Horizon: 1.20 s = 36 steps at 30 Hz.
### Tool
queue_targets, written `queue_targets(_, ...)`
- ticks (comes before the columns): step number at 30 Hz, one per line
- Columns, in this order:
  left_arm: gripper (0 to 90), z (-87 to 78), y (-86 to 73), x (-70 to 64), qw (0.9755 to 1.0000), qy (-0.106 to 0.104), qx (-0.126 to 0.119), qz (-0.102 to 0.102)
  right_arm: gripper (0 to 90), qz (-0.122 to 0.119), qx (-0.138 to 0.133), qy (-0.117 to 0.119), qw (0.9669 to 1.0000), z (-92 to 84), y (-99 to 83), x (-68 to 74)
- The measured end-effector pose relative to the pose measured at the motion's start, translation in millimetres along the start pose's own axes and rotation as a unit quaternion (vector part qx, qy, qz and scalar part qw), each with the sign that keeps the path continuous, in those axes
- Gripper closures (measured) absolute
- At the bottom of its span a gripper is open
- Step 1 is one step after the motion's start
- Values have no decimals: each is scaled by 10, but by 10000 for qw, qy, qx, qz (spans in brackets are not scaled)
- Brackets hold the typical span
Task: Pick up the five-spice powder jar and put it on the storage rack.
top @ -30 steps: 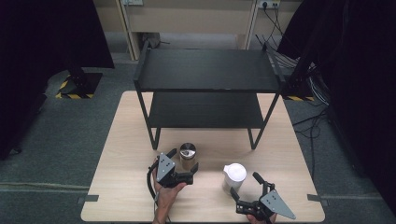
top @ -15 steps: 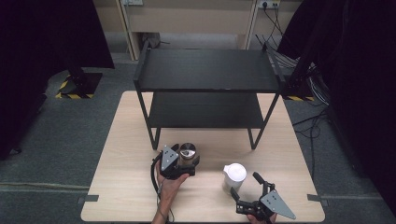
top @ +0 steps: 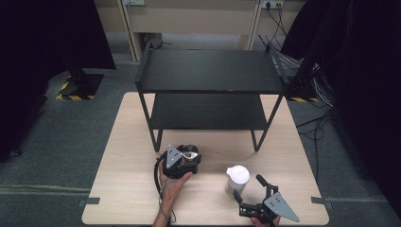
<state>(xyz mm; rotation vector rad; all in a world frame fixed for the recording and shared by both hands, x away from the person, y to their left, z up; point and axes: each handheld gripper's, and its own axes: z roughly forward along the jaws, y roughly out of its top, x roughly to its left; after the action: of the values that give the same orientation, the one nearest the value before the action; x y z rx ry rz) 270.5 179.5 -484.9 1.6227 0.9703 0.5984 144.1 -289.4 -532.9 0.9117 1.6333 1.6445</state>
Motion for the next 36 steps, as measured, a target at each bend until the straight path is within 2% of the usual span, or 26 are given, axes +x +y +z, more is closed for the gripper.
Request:
queue_targets(5, 183, 16, 20, -16, 9999, 4, 93, 64, 4, 3, -1, 3, 10000, -1, -1, -1)
queue_targets(12, 279, 11, 17, -8, 9998, -80, 93, 157, 5, 12, 2, 4, 10000, -1, 1, -1)
queue_targets(20, 306, -14, 29, -91, 9993, 63, 112, 347, 5, 20, -3, 2, 10000, -2, -1, -1)
queue_targets(25, 307, -68, -21, -59, 9996, 9, -107, 275, 5, 32, 2, 3, 10000, -1, 1, -4)
queue_targets(29, 307, -95, -43, -52, 9992, -76, -235, 313, 4, 40, -1, 0, 10000, 1, 1, -5)
queue_targets(36, 308, -161, -53, -12, 9992, -232, -307, 145, 4, 38, 1, 2, 10000, 4, 2, -6)
